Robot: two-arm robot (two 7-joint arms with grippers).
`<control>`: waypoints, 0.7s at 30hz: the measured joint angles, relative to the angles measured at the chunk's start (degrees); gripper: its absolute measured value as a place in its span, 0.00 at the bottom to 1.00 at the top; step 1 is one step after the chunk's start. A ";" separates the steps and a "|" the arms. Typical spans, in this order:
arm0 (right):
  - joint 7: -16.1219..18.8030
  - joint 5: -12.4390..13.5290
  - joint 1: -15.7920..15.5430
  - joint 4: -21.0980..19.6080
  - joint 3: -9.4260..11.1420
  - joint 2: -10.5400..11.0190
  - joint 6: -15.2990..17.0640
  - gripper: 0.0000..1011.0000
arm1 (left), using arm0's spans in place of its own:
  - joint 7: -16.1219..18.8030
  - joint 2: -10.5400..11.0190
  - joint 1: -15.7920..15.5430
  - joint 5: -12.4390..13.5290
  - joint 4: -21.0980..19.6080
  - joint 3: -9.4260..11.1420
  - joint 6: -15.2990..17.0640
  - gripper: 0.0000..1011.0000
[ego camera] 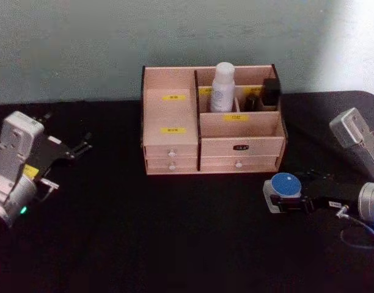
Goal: Pick up the facial cleanser and watermelon frost from the table and place them into the tiered storage box.
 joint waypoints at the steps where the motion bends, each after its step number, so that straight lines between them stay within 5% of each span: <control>1: 0.02 -0.01 0.01 0.02 0.00 -0.01 -0.08 0.99 | 0.00 0.00 0.00 0.00 0.00 0.00 0.00 0.99; 21: -0.02 -0.01 -0.03 -0.06 0.03 0.05 -0.01 0.99 | 0.00 0.00 0.00 0.00 0.00 0.00 0.00 0.99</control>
